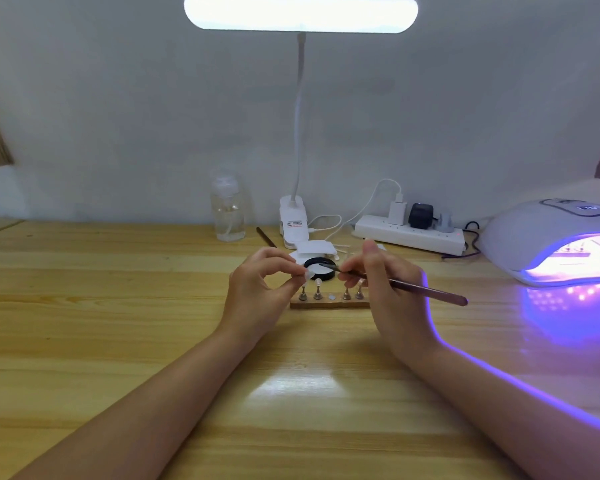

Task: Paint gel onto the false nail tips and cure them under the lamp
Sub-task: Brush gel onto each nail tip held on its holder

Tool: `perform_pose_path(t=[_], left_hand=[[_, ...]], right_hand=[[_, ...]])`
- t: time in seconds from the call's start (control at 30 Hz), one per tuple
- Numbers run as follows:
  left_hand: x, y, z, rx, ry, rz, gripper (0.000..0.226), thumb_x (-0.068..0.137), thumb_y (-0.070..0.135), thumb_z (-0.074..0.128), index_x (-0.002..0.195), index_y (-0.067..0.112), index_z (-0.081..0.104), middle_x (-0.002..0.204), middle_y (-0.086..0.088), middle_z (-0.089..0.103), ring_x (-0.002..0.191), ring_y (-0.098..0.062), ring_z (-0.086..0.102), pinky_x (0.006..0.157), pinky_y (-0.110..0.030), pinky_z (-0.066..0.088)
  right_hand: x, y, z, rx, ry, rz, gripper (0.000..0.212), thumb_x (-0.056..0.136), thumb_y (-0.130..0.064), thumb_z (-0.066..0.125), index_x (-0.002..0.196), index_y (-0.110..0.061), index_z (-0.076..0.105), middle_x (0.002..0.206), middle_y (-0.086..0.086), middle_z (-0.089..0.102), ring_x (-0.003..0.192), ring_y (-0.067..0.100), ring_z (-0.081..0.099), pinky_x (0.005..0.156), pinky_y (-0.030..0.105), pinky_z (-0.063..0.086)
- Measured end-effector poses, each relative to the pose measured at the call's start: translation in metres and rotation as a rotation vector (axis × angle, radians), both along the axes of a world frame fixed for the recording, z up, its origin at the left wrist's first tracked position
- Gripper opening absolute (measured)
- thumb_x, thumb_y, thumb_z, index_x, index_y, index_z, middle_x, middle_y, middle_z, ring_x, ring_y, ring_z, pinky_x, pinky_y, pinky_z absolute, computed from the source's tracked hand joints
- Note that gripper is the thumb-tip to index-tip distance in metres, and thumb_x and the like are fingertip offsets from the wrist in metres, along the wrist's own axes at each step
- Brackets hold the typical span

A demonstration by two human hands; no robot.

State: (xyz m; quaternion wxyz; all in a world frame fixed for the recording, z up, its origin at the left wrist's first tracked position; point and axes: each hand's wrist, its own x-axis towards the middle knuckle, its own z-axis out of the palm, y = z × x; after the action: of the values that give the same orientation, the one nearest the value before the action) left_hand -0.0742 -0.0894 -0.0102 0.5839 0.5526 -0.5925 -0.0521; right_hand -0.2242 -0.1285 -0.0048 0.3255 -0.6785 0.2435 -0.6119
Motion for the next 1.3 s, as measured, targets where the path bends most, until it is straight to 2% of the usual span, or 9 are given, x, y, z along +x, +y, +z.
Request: perform_pose_path(t=[0.07,0.33,0.47,0.6,0.77,0.9,1.07,1.2,1.3], left_hand=[[0.000,-0.001,-0.001,-0.008,0.012,0.000,0.026,0.069,0.005,0.076,0.065,0.027,0.064,0.078,0.011,0.060,0.077,0.001,0.057,0.075,-0.004,0.037],[0.001,-0.002,-0.002,-0.006,0.043,-0.005,0.021,0.069,0.004,0.076,0.067,0.023,0.066,0.075,-0.002,0.066,0.077,-0.019,0.059,0.074,-0.023,0.046],[0.002,-0.002,-0.001,0.000,0.051,-0.017,0.026,0.069,0.004,0.076,0.065,0.027,0.064,0.075,-0.004,0.066,0.076,-0.019,0.057,0.074,-0.024,0.045],[0.001,-0.001,-0.001,0.010,0.048,-0.014,0.026,0.070,0.006,0.076,0.065,0.029,0.064,0.075,0.000,0.066,0.077,-0.019,0.058,0.074,-0.025,0.045],[0.001,-0.001,-0.001,0.023,0.036,0.009,0.031,0.070,0.006,0.076,0.063,0.031,0.060,0.072,0.007,0.062,0.078,-0.020,0.058,0.077,-0.027,0.045],[0.000,0.000,-0.001,0.025,0.021,0.010,0.033,0.070,0.005,0.076,0.063,0.033,0.058,0.072,0.009,0.061,0.077,-0.019,0.057,0.076,-0.028,0.045],[0.001,0.000,-0.002,0.024,0.015,0.012,0.033,0.070,0.006,0.076,0.062,0.033,0.058,0.070,0.010,0.061,0.077,-0.018,0.057,0.076,-0.028,0.045],[0.001,0.000,-0.002,0.014,0.007,0.007,0.033,0.070,0.006,0.076,0.062,0.033,0.058,0.070,0.012,0.060,0.076,-0.018,0.057,0.075,-0.028,0.045],[0.002,0.000,-0.003,0.006,-0.001,0.006,0.034,0.069,0.005,0.076,0.062,0.033,0.058,0.069,0.014,0.059,0.075,-0.018,0.056,0.074,-0.024,0.044]], right_hand=[[-0.001,0.000,-0.002,0.001,0.012,-0.028,0.038,0.093,-0.037,0.044,0.066,-0.021,0.066,0.065,0.002,0.065,0.065,0.014,0.062,0.064,0.038,0.052],[0.002,0.005,-0.008,-0.120,0.174,-0.017,0.029,0.092,-0.030,0.043,0.072,-0.026,0.064,0.070,-0.013,0.064,0.071,0.000,0.061,0.065,0.012,0.045],[0.003,0.009,-0.010,-0.060,0.122,0.084,0.036,0.091,-0.023,0.045,0.066,-0.011,0.069,0.063,-0.006,0.066,0.062,0.002,0.063,0.062,0.012,0.047],[0.003,0.008,-0.007,-0.098,0.124,0.001,0.029,0.093,-0.031,0.047,0.070,-0.030,0.064,0.071,-0.010,0.066,0.070,0.002,0.062,0.065,0.017,0.048],[0.004,0.012,-0.007,0.042,0.050,0.112,0.034,0.083,-0.034,0.050,0.062,-0.015,0.068,0.058,0.002,0.066,0.053,0.008,0.062,0.057,0.020,0.051],[0.002,0.011,-0.004,-0.059,0.097,0.015,0.024,0.082,-0.040,0.049,0.069,-0.029,0.066,0.068,-0.002,0.067,0.064,0.009,0.062,0.060,0.026,0.051],[0.005,0.012,-0.010,0.062,0.023,0.112,0.044,0.088,-0.037,0.043,0.060,-0.014,0.067,0.054,-0.002,0.065,0.053,0.006,0.062,0.056,0.015,0.048],[0.004,0.007,-0.011,-0.069,0.087,0.030,0.036,0.095,-0.031,0.042,0.076,-0.014,0.067,0.070,-0.010,0.065,0.072,0.000,0.062,0.067,0.010,0.045],[0.004,0.009,-0.013,0.032,0.064,0.091,0.039,0.086,-0.040,0.044,0.067,-0.015,0.068,0.061,-0.006,0.066,0.062,0.003,0.064,0.061,0.011,0.047]])
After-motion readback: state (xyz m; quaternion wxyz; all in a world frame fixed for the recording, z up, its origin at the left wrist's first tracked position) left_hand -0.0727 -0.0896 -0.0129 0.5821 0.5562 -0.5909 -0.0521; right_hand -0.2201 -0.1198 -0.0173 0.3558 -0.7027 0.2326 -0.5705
